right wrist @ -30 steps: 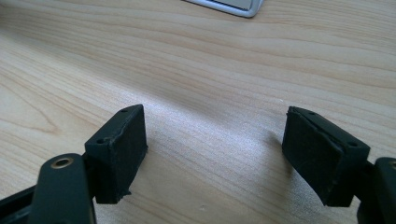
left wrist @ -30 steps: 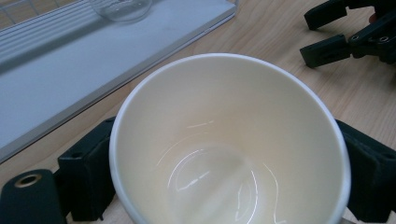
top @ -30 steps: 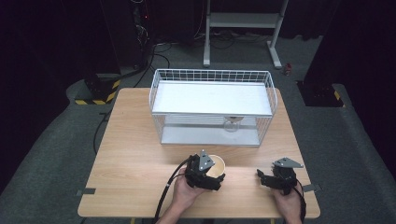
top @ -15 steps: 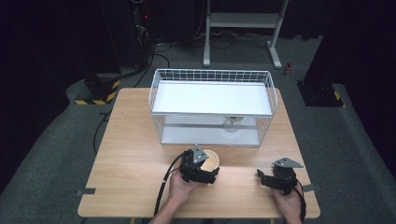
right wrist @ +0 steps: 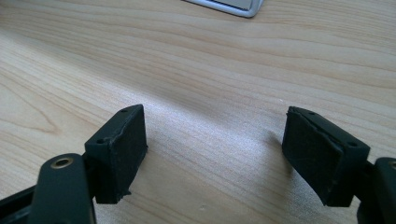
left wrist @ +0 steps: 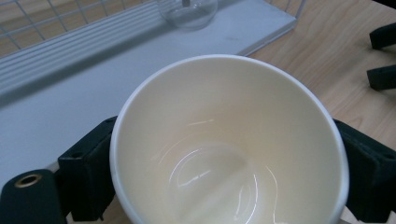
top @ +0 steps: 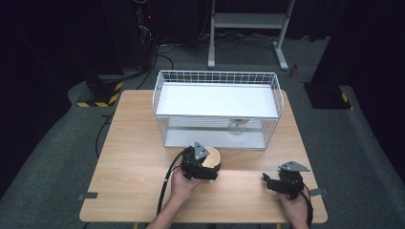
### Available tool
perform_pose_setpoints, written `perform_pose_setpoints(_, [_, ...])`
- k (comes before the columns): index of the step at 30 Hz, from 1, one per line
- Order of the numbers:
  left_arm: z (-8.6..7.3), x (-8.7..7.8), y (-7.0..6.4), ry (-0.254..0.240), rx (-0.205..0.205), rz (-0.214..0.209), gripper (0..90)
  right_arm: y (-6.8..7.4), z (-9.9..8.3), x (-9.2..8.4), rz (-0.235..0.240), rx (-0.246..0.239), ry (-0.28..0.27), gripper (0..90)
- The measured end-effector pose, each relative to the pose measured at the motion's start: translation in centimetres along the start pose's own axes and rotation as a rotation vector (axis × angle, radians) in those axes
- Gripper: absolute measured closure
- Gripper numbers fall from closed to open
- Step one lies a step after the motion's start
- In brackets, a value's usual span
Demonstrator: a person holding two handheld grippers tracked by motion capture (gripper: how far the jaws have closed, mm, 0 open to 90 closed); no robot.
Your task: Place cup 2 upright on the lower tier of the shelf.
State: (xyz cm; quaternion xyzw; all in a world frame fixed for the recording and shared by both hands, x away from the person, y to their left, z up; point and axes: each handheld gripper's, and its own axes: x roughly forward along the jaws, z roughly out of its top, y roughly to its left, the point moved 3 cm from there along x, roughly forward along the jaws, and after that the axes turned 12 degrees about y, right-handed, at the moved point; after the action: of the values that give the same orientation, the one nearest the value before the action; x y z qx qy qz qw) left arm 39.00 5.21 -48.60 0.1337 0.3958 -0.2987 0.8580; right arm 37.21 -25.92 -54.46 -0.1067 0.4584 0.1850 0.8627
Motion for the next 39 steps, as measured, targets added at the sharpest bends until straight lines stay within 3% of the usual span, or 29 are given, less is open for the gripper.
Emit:
perform_pose_setpoints(12, [0.9,0.1,1.4,-0.001,-0.040,0.035,10.0,0.0,0.0,0.0,0.000,0.000,0.000,21.8])
perform_pose_setpoints(16, [1.0,0.1,2.2,-0.014,-0.100,0.021,10.0,0.0,0.0,0.0,0.000,0.000,0.000,21.8])
perform_pose_setpoints(21, [1.1,0.3,3.2,-0.026,-0.146,0.032,10.1,0.0,0.0,0.0,0.000,0.000,0.000,21.8])
perform_pose_setpoints(26, [1.7,0.1,3.8,-0.023,-0.146,0.063,10.0,0.0,0.0,0.0,0.000,0.001,0.001,21.8])
perform_pose_setpoints(30, [2.3,0.1,4.4,-0.038,-0.173,0.072,10.0,0.0,0.0,0.0,0.000,0.000,0.000,21.8])
perform_pose_setpoints(39, [3.0,0.9,5.4,-0.032,-0.190,0.106,10.1,0.0,0.0,0.0,0.000,0.000,0.000,21.8])
